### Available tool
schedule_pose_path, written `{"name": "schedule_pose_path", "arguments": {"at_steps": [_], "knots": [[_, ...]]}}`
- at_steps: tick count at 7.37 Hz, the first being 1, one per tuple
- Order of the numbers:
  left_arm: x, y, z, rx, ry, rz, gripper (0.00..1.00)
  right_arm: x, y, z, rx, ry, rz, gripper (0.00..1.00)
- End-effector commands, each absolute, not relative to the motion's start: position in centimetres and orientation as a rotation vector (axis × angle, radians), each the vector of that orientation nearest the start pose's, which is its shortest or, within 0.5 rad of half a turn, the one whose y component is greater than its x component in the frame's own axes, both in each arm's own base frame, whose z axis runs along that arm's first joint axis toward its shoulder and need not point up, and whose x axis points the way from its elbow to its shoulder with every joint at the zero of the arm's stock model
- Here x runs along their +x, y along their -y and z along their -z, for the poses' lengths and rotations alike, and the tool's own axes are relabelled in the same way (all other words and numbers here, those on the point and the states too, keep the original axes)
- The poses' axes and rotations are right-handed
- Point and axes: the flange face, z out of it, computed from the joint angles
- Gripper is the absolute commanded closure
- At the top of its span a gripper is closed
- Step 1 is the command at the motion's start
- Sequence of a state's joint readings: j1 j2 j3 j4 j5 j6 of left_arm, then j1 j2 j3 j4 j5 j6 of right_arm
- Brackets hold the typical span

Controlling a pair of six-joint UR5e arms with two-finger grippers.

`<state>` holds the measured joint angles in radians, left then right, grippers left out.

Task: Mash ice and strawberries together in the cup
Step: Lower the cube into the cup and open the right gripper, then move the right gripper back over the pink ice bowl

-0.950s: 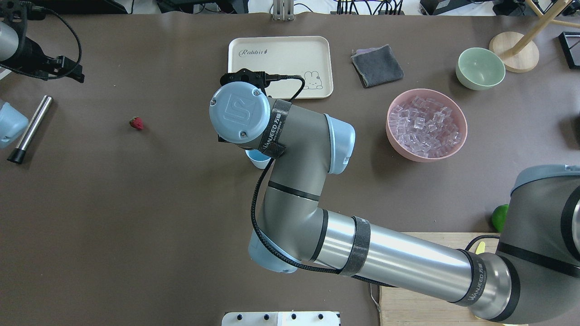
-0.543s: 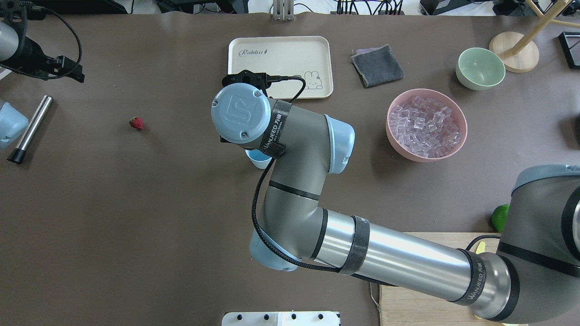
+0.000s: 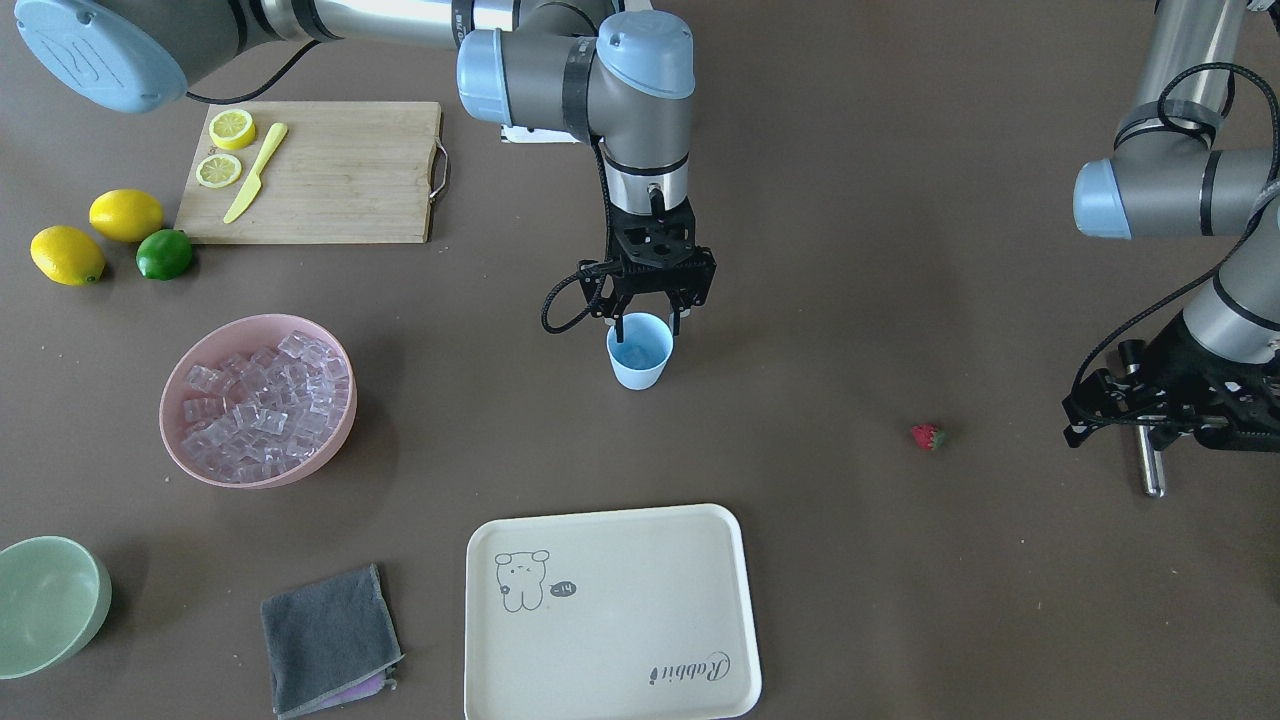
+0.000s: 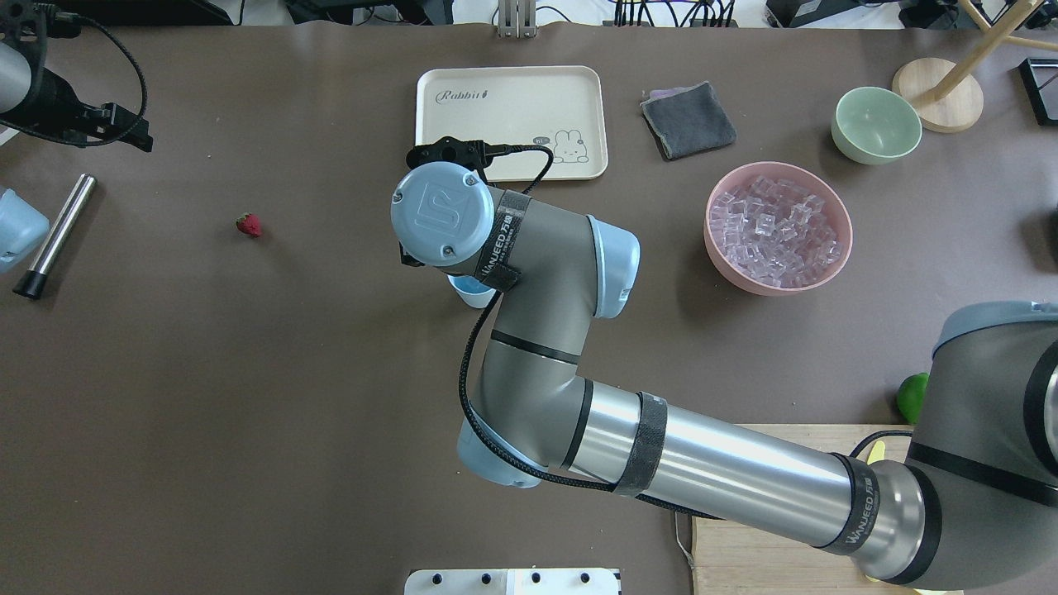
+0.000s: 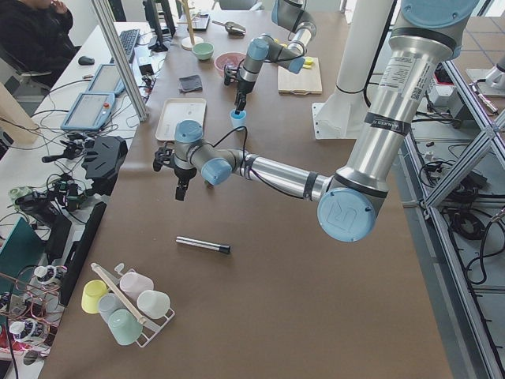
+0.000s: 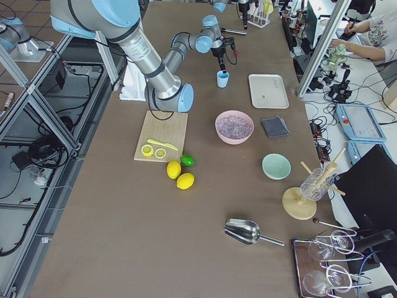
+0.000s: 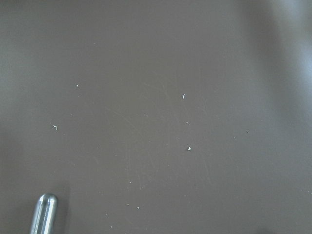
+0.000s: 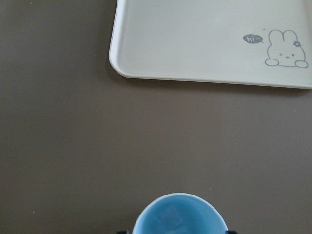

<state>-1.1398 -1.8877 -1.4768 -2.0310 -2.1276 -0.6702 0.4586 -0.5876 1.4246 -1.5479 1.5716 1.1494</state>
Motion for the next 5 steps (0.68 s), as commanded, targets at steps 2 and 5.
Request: {"name": "schedule_pose_path", "arguments": {"at_steps": [2,5], "knots": [[19.7,62.2,-48.7,0.292,-0.797,0.036,0.02,-55.3,47.7,-10.0,0.360,0.699,0.129,0.03],[19.7,62.3,-49.2,0.289,-0.788,0.041,0.02,-40.7,47.3,-18.8,0.463,0.643,0.440,0.08]]}}
